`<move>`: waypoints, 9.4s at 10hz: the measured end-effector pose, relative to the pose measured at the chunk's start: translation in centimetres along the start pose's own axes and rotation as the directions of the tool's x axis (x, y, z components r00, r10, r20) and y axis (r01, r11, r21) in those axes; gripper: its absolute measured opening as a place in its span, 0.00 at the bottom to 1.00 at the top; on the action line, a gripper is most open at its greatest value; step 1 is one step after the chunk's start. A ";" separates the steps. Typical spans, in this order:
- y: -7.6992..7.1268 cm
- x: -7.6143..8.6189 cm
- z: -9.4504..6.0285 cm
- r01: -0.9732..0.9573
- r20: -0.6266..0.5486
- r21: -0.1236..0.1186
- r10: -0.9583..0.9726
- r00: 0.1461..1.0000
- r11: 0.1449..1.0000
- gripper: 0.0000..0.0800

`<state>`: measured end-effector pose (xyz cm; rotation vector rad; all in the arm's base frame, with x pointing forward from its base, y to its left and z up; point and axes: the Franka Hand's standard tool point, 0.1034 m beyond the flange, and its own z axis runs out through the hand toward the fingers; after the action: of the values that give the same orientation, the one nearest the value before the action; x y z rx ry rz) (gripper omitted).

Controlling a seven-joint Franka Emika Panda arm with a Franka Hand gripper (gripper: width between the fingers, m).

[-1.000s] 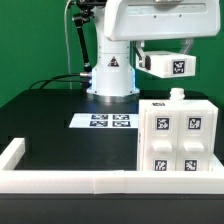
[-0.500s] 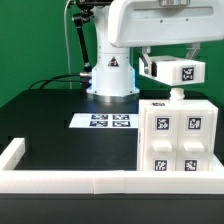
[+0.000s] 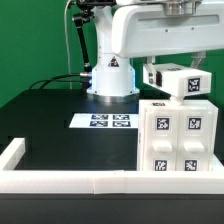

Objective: Assemble cabinet

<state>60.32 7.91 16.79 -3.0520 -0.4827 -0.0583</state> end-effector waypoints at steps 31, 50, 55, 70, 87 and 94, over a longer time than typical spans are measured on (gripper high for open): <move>-0.4 0.1 1.3 -0.351 -0.137 0.029 0.351 0.926 0.936 0.68; -0.4 0.2 1.5 -0.973 0.076 0.172 0.987 -0.142 -0.153 0.68; -0.5 0.2 1.5 -0.884 0.177 0.130 0.888 -0.425 -0.449 0.68; -1.1 1.4 -2.4 -0.954 0.168 0.230 0.973 -0.156 -0.193 1.00; -1.7 1.5 -2.5 -0.072 -0.176 0.057 0.081 0.981 0.996 1.00; -1.4 0.9 -0.8 0.549 -0.128 -0.056 -0.551 0.824 0.834 1.00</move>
Offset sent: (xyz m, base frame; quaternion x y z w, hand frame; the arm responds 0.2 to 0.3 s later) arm 0.0103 0.0126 -0.0126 0.0066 -0.0015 -0.0070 1.0000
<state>60.71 9.50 17.74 -2.7790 -1.3375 -0.2946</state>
